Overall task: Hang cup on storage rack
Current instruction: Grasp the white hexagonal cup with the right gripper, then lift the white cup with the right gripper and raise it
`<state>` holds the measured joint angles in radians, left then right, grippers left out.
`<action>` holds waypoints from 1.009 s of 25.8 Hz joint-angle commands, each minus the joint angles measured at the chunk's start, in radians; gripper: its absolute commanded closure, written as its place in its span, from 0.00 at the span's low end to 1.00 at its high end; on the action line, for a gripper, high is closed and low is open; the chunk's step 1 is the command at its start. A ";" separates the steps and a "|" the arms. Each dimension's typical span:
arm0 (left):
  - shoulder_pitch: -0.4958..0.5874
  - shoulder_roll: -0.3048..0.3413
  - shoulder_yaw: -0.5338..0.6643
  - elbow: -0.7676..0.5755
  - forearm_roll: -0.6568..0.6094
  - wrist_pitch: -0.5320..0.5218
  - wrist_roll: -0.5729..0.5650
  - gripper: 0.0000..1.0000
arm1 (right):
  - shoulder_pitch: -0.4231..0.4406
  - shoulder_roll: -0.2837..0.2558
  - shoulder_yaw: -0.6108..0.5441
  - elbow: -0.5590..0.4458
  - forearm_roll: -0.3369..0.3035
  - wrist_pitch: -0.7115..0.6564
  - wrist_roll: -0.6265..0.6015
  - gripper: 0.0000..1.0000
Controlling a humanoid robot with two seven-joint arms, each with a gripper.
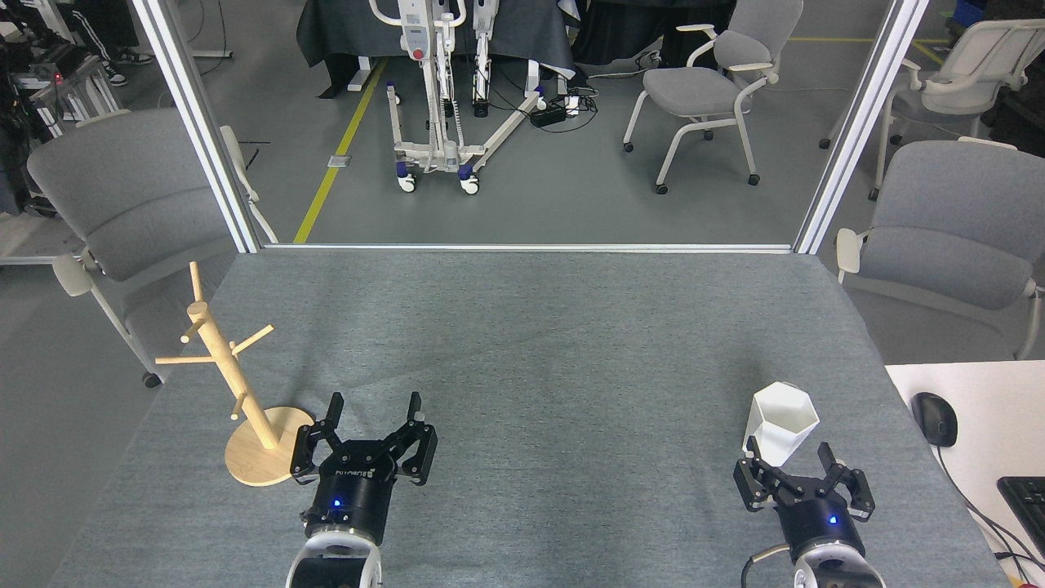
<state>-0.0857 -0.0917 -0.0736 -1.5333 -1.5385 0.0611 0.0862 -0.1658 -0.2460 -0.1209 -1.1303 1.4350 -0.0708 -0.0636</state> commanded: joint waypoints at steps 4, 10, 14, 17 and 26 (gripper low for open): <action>-0.002 0.000 0.000 0.018 0.000 0.003 0.001 0.01 | -0.011 -0.007 0.003 0.012 -0.001 -0.004 0.001 0.01; -0.005 0.000 0.000 0.028 0.000 0.003 0.001 0.01 | -0.032 -0.030 0.004 0.046 -0.004 -0.007 0.001 0.01; -0.005 0.000 0.000 0.032 0.000 0.003 0.001 0.01 | -0.043 -0.033 0.004 0.061 -0.002 -0.007 -0.001 0.01; -0.005 -0.002 0.000 0.041 0.000 0.003 0.001 0.01 | -0.049 -0.033 0.003 0.070 -0.004 -0.007 -0.001 0.01; -0.014 -0.005 0.000 0.044 0.000 0.003 0.001 0.01 | -0.143 -0.032 0.027 0.173 -0.002 0.002 -0.004 0.01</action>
<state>-0.0960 -0.0956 -0.0736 -1.4899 -1.5386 0.0648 0.0880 -0.2794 -0.2781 -0.0996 -0.9915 1.4318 -0.0720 -0.0613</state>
